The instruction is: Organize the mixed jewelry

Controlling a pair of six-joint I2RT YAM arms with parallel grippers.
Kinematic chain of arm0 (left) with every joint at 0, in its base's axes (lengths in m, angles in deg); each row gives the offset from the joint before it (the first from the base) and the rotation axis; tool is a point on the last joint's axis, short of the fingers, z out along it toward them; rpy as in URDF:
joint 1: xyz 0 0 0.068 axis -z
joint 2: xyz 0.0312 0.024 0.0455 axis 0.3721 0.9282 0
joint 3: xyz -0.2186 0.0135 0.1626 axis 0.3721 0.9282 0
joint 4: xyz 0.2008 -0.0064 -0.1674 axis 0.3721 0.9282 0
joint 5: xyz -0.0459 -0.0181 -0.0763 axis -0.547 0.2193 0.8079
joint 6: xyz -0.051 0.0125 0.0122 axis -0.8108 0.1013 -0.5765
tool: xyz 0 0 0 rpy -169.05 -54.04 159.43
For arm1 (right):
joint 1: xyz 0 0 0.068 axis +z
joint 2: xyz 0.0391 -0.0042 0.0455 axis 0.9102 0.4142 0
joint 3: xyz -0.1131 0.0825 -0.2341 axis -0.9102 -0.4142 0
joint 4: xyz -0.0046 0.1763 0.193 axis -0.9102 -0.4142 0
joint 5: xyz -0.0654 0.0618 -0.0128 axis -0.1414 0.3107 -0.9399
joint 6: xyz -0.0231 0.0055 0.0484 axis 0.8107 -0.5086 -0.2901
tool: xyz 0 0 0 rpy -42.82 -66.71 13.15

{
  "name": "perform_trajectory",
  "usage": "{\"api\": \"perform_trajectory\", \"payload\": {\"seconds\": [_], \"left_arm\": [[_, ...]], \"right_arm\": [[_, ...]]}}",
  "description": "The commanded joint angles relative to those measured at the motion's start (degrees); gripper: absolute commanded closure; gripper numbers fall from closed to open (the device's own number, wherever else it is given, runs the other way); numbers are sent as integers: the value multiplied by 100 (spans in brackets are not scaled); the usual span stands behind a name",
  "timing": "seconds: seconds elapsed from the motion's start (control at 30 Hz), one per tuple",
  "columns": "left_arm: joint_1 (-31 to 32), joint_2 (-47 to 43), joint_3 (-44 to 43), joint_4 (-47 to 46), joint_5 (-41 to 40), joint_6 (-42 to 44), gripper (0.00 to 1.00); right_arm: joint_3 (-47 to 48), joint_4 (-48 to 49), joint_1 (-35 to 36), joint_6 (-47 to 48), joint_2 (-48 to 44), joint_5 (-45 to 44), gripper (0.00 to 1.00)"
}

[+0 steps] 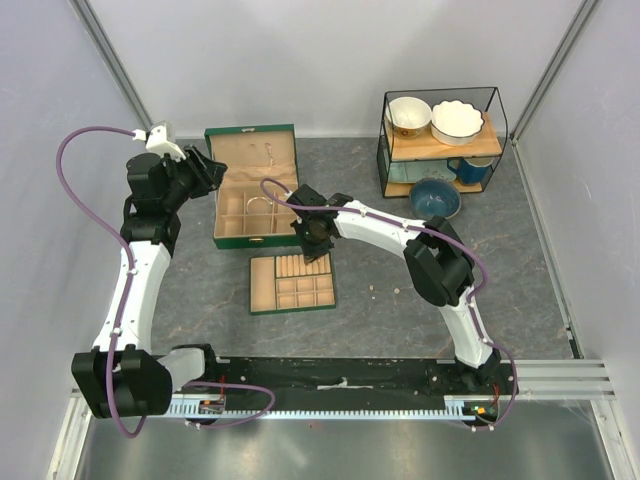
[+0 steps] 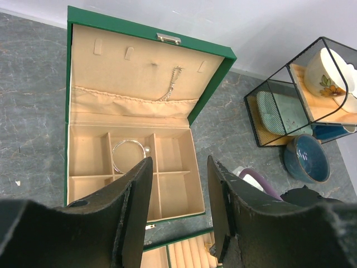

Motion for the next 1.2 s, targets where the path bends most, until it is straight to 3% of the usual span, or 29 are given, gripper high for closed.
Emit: {"api": "perform_trajectory", "payload": {"seconds": [0.0,0.33,0.53,1.17], "left_arm": [[-25,-14,39,-273,142,-101,49],[-25,3,48,-282,168,-136,49],[-34,3,56,-273,160,-136,49],[-25,47,65,-265,133,-118,49]], "right_arm": [[36,80,0,-94,-204,75,83],[45,115,0,-357,-213,84,90],[-52,116,9,-604,-177,93,100],[150,115,0,-1079,103,137,100]]}}
